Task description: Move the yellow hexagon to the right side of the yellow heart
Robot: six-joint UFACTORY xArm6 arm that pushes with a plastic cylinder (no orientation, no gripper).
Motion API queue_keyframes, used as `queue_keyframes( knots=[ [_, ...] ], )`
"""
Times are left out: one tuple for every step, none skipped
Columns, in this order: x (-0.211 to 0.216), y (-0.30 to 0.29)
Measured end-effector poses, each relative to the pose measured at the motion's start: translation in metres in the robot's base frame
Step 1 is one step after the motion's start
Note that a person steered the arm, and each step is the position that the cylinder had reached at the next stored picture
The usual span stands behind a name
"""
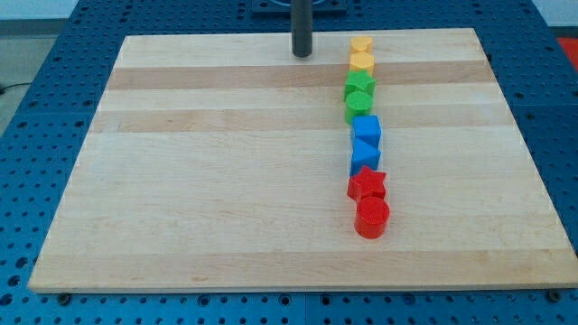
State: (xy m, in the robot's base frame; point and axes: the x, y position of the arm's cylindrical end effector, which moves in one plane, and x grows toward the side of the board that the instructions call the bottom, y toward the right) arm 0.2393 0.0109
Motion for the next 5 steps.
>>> queue_keyframes(
  knots=[
    [0.030, -0.010],
    [0.050, 0.030],
    [0.051, 0.033],
    [0.067, 0.021],
    [0.078, 0.058]
  ],
)
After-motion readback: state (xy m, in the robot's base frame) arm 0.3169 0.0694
